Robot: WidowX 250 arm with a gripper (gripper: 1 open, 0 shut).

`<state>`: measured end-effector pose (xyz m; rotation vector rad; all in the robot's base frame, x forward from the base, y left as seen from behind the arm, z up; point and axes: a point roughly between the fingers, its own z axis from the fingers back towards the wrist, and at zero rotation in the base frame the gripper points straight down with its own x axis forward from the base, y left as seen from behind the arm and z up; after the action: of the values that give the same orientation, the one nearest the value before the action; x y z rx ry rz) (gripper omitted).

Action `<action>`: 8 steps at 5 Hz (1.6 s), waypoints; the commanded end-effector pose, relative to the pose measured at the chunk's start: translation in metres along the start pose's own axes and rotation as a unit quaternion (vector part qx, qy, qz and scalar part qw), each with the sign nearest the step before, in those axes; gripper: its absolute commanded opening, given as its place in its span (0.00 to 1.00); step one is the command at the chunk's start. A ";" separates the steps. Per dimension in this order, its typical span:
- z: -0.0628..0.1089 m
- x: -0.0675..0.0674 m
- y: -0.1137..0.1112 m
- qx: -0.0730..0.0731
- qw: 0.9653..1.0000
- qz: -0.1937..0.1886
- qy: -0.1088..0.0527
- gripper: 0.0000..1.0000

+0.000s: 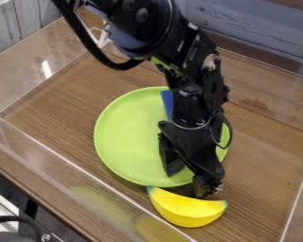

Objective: Remove the banana from inside the green plate and put it on the table

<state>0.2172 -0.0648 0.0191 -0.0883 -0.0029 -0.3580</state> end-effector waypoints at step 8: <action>0.003 -0.007 -0.001 -0.005 1.000 -0.019 0.021 1.00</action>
<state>0.2090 -0.0635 0.0189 -0.0906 0.0510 -0.3980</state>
